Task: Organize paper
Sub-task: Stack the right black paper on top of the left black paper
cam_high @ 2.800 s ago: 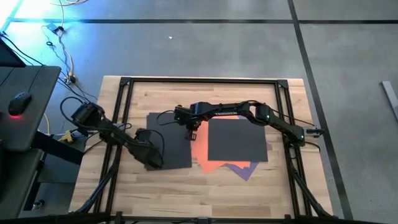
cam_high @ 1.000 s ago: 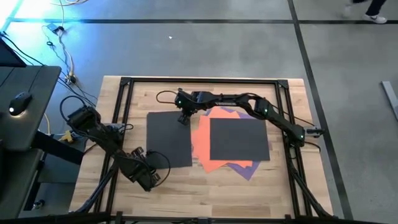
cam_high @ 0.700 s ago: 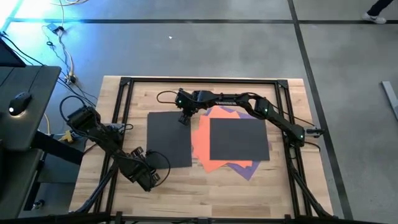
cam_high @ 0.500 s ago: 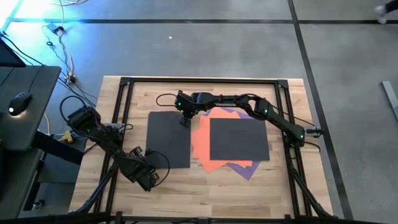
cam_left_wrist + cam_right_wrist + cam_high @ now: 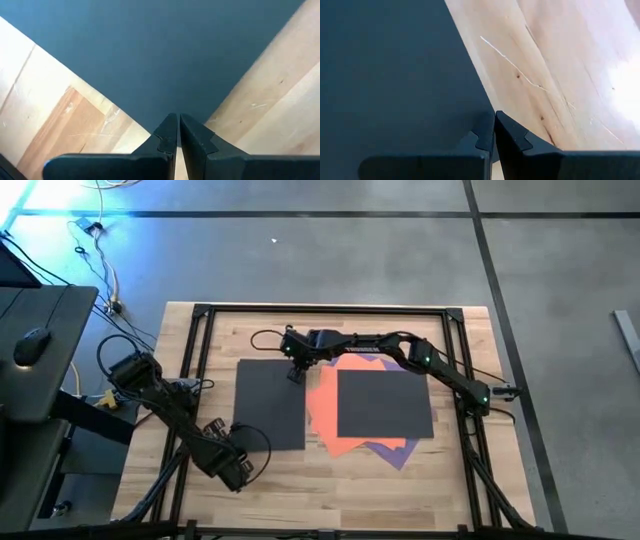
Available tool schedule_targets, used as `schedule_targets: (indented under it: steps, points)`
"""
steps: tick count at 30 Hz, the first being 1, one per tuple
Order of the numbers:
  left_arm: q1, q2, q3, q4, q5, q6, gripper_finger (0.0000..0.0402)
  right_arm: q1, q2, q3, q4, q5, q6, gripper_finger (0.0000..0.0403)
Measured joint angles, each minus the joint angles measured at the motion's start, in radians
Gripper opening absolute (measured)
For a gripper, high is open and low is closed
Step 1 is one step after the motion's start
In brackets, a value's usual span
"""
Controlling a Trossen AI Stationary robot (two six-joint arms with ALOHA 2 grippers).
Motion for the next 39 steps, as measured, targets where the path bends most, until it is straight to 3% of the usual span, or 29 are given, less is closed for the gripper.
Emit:
schedule_targets:
  steps: [5, 12, 28, 39]
  points:
    - [-0.002, -0.001, -0.033, -0.003, -0.024, -0.018, 0.0, 0.0, -0.001, 0.0, -0.005, 0.0, 0.01, 0.0]
    - [-0.007, -0.005, -0.08, -0.02, 0.026, -0.086, 0.0, 0.022, -0.002, 0.0, -0.007, -0.012, 0.008, 0.0]
    - [-0.01, -0.01, -0.014, -0.119, 0.062, -0.109, 0.0, 0.042, 0.01, 0.0, 0.027, -0.008, 0.033, 0.0]
    - [-0.018, -0.011, -0.011, -0.113, 0.029, -0.116, 0.0, 0.051, -0.02, -0.002, 0.048, -0.008, 0.034, 0.0]
